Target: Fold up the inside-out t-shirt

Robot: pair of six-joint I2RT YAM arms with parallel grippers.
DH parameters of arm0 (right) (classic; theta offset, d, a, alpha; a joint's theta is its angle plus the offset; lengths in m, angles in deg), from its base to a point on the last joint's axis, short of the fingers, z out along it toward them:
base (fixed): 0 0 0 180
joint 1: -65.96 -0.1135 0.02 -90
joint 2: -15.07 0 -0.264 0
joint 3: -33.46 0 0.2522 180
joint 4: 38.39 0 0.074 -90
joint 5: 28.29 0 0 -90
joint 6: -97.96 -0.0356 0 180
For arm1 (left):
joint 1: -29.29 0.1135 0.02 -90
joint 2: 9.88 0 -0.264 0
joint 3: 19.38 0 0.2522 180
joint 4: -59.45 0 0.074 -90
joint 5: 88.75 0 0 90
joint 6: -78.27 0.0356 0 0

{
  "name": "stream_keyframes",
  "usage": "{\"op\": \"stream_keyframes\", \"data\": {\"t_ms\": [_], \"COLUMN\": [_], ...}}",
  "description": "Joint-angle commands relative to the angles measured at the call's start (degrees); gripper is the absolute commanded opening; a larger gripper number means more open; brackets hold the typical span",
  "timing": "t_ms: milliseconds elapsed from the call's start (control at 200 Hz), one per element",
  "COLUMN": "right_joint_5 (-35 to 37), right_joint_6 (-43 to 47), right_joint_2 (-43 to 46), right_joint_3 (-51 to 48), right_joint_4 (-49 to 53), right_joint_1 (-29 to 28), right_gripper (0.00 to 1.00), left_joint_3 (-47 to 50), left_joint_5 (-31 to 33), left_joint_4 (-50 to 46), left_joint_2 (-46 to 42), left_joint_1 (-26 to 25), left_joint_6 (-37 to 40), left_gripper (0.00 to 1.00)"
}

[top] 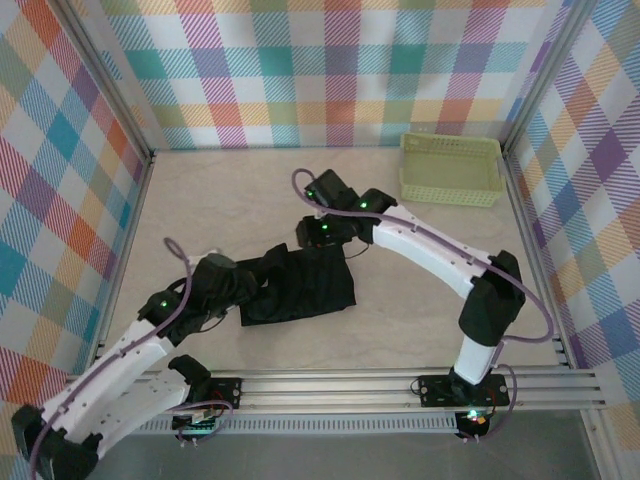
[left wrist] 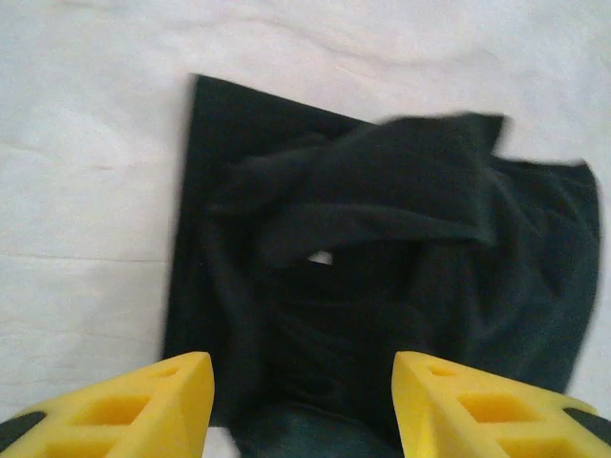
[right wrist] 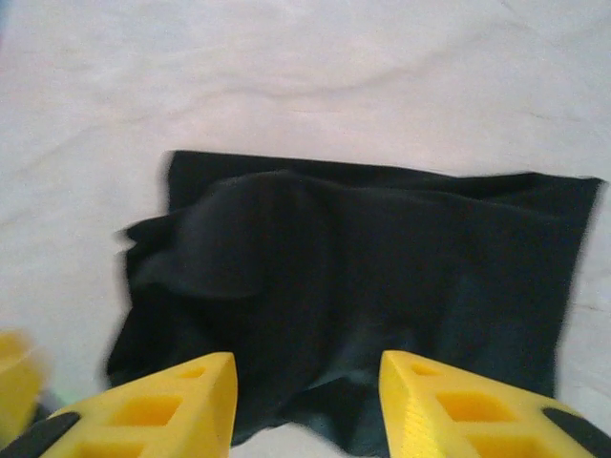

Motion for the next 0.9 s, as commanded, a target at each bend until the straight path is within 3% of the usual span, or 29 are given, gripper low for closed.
{"op": "stream_keyframes", "data": {"t_ms": [0,105,240,440,685,895], "right_joint_5": [-5.21,-7.16,-4.48,-1.29,-0.9,0.82], "right_joint_6": [2.2,3.37,3.69,1.69,-5.93,-17.33], "right_joint_2": [-3.8,-7.62,-13.66,-13.18,0.38,13.46], "right_joint_3": [-3.76,-3.11,-0.23,-9.61,-31.67,-45.34], "right_joint_4": [-5.75,-8.15,-6.09,-9.18,-15.22,-15.28], "right_joint_1": [2.75,3.87,5.0,7.74,6.51,-4.46], "right_gripper": [0.4,0.39,0.36,0.33,0.26,0.25], "left_joint_3": [-3.01,-3.24,-2.18,4.74,2.32,-9.74], "left_joint_5": [0.7,1.03,1.97,-0.32,-3.13,-8.85], "left_joint_4": [4.44,9.82,11.77,15.87,19.19,22.49], "left_joint_2": [5.74,12.76,20.02,24.3,31.13,44.57], "left_joint_1": [-7.2,-10.89,-10.57,-2.01,5.26,5.46], "left_joint_6": [0.15,-1.78,-4.53,-4.2,5.77,15.74], "left_gripper": [0.53,0.52,0.52,0.51,0.5,0.46]}}
